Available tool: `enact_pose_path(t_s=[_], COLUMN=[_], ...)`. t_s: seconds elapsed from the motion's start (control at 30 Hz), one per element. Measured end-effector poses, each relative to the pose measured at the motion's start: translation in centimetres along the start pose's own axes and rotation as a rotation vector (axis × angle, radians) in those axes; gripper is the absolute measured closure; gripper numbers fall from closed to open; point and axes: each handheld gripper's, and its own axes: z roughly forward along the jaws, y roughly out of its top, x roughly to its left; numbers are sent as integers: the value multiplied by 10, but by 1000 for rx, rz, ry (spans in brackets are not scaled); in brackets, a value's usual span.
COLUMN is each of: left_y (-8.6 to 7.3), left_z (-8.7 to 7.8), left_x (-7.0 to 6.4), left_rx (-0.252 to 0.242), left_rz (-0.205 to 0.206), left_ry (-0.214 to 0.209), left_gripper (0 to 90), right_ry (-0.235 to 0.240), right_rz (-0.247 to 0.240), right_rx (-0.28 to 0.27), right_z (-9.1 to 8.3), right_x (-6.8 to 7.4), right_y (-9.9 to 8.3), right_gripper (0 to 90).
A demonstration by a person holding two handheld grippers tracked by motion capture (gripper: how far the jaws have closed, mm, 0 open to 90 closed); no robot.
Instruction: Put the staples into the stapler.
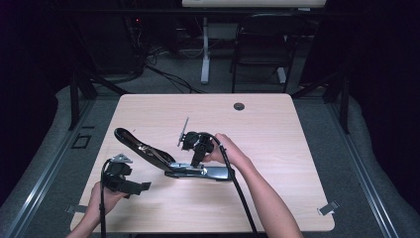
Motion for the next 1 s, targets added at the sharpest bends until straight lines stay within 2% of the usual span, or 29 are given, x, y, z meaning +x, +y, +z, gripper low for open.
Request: enact_pose_path(t_s=[1.0], left_y=[0], left_z=[0], left_x=[0], left_rx=[-2], left_rz=[-2], left_ry=[1], left_gripper=[0], right_ry=[-6], right_rz=[-50], right_rx=[38], right_z=[4], right_x=[1], right_y=[4], right_gripper=[780])
